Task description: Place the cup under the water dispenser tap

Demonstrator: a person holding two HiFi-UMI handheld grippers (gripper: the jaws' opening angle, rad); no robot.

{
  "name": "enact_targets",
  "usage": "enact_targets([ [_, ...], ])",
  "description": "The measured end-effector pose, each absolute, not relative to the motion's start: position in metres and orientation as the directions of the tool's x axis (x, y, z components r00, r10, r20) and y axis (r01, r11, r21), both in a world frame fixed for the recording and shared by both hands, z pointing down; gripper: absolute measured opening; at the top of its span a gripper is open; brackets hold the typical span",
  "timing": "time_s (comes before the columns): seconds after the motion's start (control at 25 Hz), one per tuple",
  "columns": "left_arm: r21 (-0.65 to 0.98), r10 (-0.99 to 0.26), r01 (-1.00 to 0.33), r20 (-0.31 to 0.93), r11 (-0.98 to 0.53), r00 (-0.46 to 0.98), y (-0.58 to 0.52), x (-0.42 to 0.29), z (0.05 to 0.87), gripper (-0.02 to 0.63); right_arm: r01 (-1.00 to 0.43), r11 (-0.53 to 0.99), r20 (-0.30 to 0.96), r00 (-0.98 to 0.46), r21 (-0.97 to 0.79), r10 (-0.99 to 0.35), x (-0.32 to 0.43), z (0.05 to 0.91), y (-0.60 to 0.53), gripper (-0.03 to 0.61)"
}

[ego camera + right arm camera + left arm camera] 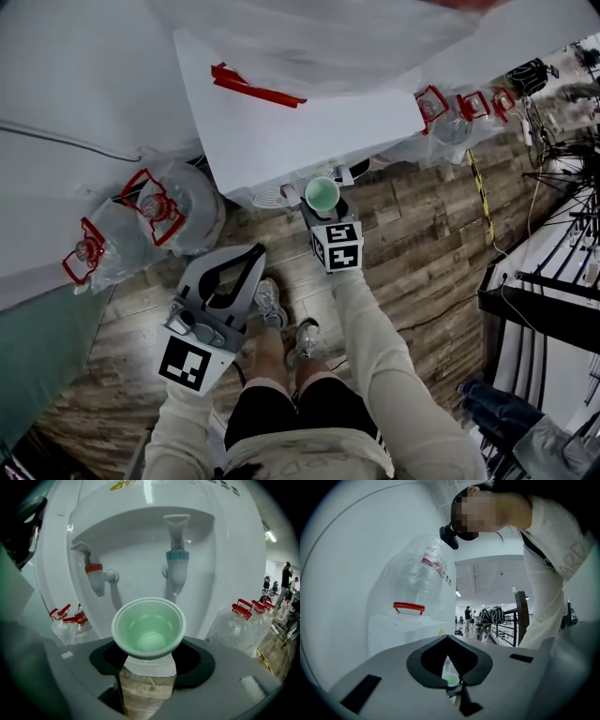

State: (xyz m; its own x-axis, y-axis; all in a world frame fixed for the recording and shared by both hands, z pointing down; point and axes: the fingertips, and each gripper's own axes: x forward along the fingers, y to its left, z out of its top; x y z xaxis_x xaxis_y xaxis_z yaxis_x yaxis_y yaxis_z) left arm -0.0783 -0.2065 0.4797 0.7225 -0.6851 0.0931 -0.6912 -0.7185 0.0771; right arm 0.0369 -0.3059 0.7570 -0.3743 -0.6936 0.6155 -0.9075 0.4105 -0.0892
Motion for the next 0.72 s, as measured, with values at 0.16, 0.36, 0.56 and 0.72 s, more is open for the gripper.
enact_targets([
  [0.16,0.09,-0.697,-0.704,0.103,-0.704,0.71,-0.206,-0.086,0.489,0.005,-0.911,0.404,0.628,-0.364,-0.086,-0.688,0.038,0.769,-0.314,0.288],
  [0.36,0.095,-0.708,-0.715,0.103,-0.692,0.699,-0.207,-0.094,0.496,0.005,-0.922,0.373,0.646,-0.345,-0.099,-0.681,0.041,0.785,-0.322,0.288],
  [0.56,0.096,-0.711,-0.719,0.106,-0.688,0.695,-0.209,-0.099,0.503,0.005,-0.927,0.368,0.678,-0.319,-0.077,-0.662,0.043,0.802,-0.327,0.288],
  [0.72,0.099,-0.716,-0.726,0.116,-0.681,0.688,-0.208,-0.105,0.51,0.005,-0.931,0.358,0.689,-0.306,-0.072,-0.657,0.043,0.812,-0.331,0.288],
])
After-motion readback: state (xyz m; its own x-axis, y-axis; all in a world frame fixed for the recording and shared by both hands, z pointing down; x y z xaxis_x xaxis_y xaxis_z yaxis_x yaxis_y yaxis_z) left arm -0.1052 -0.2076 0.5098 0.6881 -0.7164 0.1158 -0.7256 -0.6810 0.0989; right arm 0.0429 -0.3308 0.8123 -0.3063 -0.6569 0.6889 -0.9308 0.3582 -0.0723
